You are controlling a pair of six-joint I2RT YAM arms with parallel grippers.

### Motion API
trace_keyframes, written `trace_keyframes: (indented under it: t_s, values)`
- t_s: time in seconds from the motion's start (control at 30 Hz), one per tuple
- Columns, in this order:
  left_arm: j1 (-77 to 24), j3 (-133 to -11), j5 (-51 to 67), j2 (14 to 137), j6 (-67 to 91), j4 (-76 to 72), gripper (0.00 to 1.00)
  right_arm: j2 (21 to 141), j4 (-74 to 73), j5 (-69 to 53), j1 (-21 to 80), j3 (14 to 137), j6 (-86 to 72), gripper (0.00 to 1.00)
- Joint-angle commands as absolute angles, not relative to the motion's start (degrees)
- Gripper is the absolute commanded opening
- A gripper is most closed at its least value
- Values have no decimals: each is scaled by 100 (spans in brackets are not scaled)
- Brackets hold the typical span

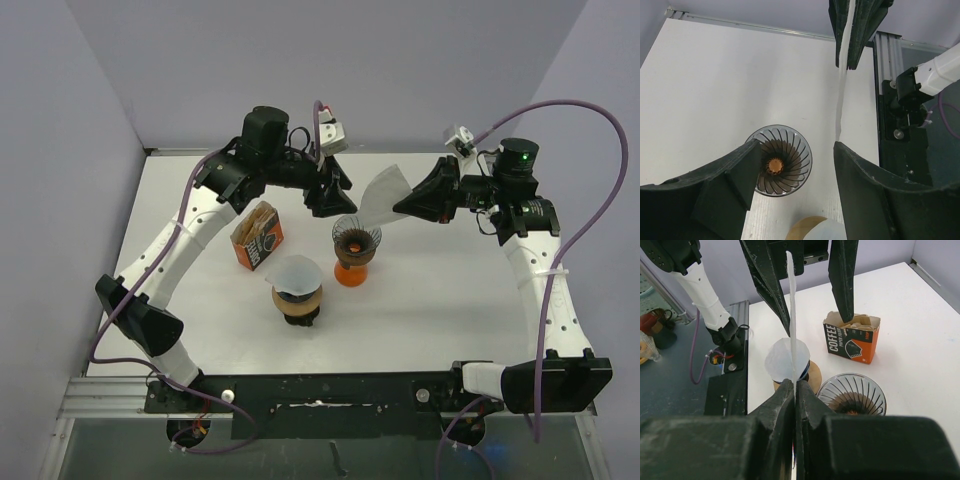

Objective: Place the coffee filter in the dripper
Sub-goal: Place the coffee filter in the coffee dripper.

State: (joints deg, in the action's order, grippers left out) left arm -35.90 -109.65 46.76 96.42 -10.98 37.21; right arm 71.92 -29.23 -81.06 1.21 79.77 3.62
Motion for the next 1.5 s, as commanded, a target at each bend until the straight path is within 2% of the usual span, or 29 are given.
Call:
trace_keyframes:
  t_s: [0.0, 0.6, 1.47]
  values:
    - [-3517, -11192, 4693, 9412, -1045, 3447, 59, 7005, -2777, -8288, 159, 8025, 343, 0]
    - [-3645, -11013, 4650, 9553, -766, 3209, 59, 6996, -2753, -8333, 190, 8042, 293, 0]
    - [-3662, -11033, 5148, 9461, -968, 3520, 50, 7058, -2628, -8050, 189, 8094, 116, 0]
